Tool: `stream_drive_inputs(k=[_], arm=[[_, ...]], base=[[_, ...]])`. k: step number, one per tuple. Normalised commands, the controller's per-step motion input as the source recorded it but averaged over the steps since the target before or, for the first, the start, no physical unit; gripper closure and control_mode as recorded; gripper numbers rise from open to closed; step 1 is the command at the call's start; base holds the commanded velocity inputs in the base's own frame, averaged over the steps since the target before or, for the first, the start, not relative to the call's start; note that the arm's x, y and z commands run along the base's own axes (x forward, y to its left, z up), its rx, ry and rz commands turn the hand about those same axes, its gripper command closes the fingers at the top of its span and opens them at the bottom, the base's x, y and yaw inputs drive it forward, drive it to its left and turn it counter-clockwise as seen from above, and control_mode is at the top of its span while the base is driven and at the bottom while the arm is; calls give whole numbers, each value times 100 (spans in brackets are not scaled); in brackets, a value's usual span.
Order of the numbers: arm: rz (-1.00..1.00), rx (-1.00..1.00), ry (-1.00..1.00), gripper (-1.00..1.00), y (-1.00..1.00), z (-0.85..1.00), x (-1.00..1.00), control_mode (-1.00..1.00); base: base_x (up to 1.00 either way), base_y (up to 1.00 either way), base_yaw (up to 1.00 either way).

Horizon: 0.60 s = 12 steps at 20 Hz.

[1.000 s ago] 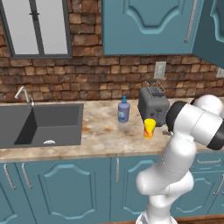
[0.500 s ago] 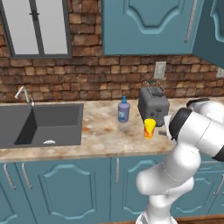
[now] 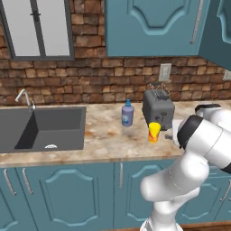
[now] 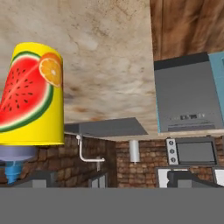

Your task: Move the cup from next to the sink to the open cabinet. Then, move the bowl with the bell pepper to the fridge to clear the area for faucet cleaning.

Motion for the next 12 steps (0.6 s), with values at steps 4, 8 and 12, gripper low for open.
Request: stream_drive_inputs(k=[4,8,12], arm=[[0,0,0,-100,-21,-3,6,-100],[0,0,0,-100,-43,-1,2,-100],[1,0,4,-100,-4,-13,7,-100]], base=[[0,0,0],[0,0,0],[0,0,0]])
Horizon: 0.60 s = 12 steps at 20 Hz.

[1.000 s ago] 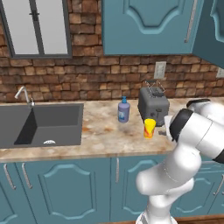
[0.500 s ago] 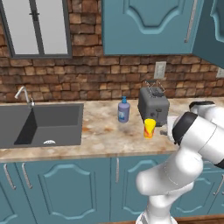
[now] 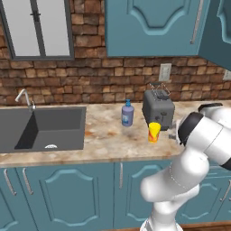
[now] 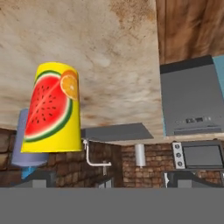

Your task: Move the cup from next to the sink to the open cabinet. Then, move the bowl with the bell pepper to the fridge to clear the area for faucet cleaning.

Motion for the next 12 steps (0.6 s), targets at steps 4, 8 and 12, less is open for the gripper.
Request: stream_drive_inputs(k=[4,8,12], arm=[[1,0,8,-100,0,-27,10,-100],[0,0,2,-100,0,-5,22,-100],[0,0,4,-100,0,0,26,-100]], base=[[0,0,0],[0,0,0],[0,0,0]])
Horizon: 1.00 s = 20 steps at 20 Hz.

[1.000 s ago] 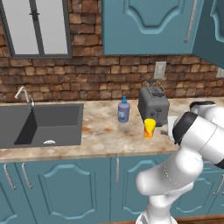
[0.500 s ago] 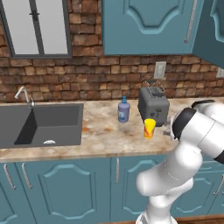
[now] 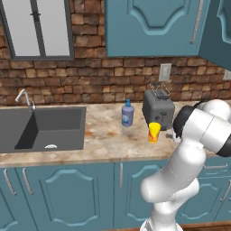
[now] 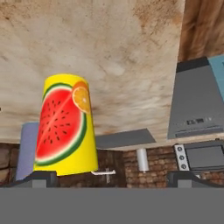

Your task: Move the cup from next to the sink to the open cabinet. Then, move the bowl with the bell pepper to the fridge to clear the area for faucet cleaning.

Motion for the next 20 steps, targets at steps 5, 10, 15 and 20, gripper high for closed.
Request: stream_drive_inputs(k=[5,10,15,20], arm=[[1,0,9,-100,1,-12,7,-100],[4,0,13,-100,19,-3,3,-100],[3,0,12,-100,18,-4,5,-100],[0,0,2,-100,2,0,0,-100]], base=[[0,0,0],[0,0,0],[0,0,0],[0,0,0]])
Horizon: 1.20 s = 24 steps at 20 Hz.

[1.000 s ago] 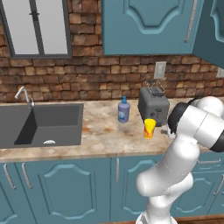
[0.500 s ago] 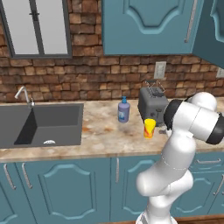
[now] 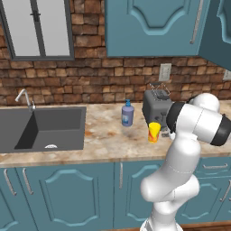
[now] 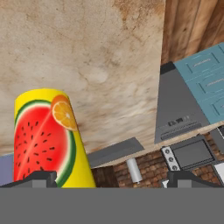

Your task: Move the cup from next to the sink to the open cabinet. Then, move the bowl with the bell pepper to the fridge to clear the area for faucet cleaning.

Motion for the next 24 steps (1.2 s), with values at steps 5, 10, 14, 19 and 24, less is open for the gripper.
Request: stream_drive_inputs(k=[5,10,14,19,24], arm=[[0,0,0,-100,0,0,19,-100],[0,0,0,-100,0,-1,11,-100],[0,0,0,-100,0,-4,0,-100],[3,0,0,-100,-12,-30,5,-100],[1,0,0,-100,-9,-9,6,-100]], base=[[0,0,0],[0,0,0],[0,0,0],[0,0,0],[0,0,0]])
